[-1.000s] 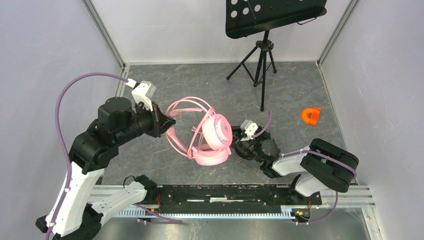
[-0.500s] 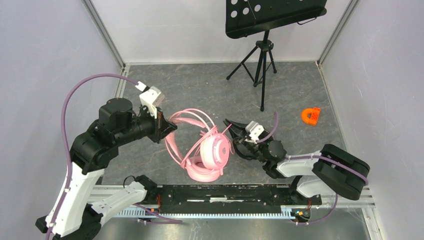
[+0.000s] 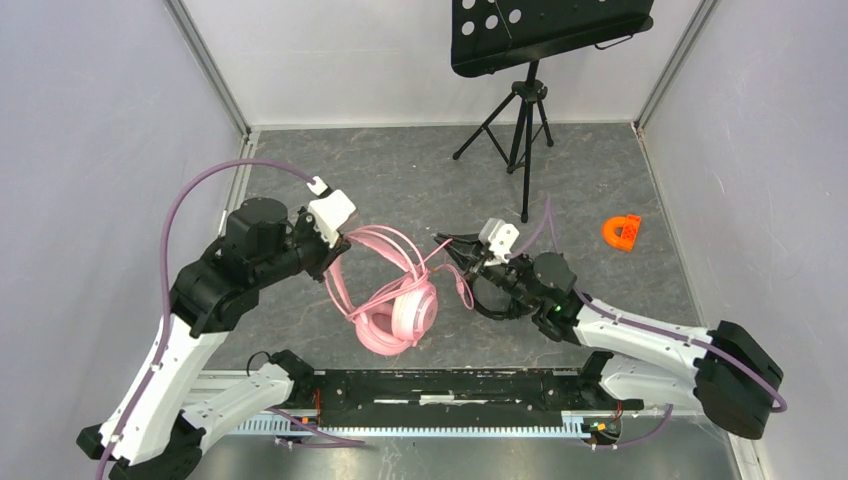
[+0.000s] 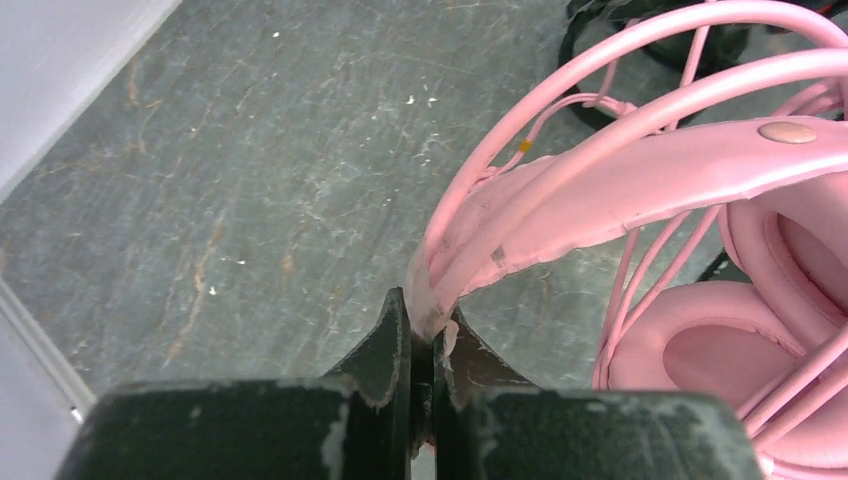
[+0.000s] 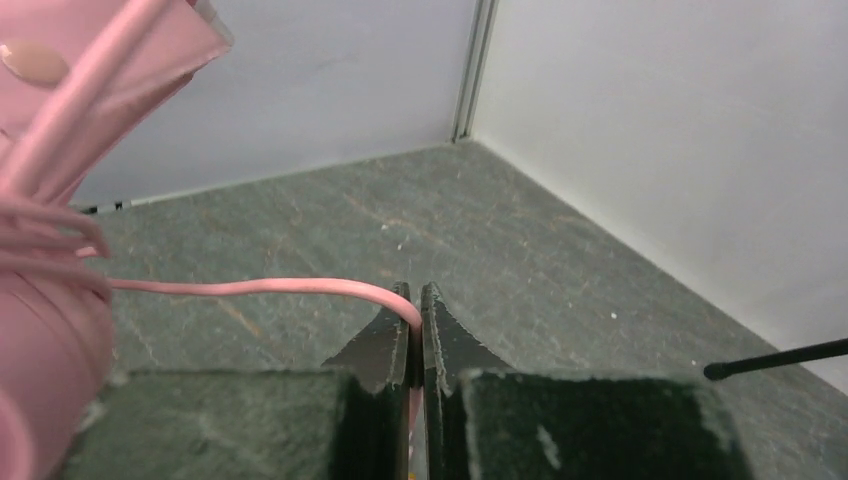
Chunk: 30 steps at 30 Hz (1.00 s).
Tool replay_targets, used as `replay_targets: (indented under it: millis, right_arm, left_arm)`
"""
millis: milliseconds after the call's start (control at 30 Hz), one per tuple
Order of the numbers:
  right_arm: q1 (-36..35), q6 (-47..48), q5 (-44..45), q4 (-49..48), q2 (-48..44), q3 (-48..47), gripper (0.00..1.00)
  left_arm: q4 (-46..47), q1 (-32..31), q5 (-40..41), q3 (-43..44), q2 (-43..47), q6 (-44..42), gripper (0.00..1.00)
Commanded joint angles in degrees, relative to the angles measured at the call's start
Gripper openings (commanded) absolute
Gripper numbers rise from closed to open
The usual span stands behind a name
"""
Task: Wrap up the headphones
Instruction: Wrap the headphones cable around the headphones.
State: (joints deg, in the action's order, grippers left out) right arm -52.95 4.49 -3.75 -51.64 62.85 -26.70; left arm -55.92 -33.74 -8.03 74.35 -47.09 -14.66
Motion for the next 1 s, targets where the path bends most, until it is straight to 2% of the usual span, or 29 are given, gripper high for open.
replay_targets:
  millis: [0,100,200,467,733,967]
  right_arm:
    - [1.6,-1.8,-1.1,20.5,-4.1,-8.4,0.00]
    - [2.1,-3.7,-1.7,30.1,-5.2,-12.5,0.00]
    - [2.4,-4.4,-5.1,37.4,-5.7,-15.6,0.00]
    - [2.7,-9.8,-13.4,44.2,-8.4,-18.0,0.00]
    - [3.1,-13.9,-26.8,40.2,-7.2,-16.9,0.00]
    - [3.1,-23.4,-34.7,28.6,-6.6,-13.0,0.04]
  left_arm:
    - [2.9,-0.1,2.2,-0.7,-1.0,-6.8,0.02]
    - [4.6,0.0,1.8,-2.3,-1.1,-7.9,0.02]
    - [4.9,0.0,5.3,-3.0,-2.0,-9.3,0.02]
    - [5.7,0.0,9.7,-4.3,-4.0,-13.7,0.02]
    - [9.1,0.0,8.4,-6.8,-3.4,-18.1,0.02]
    - [10.4,0.0,10.7,-8.1,-3.8,-19.8,0.02]
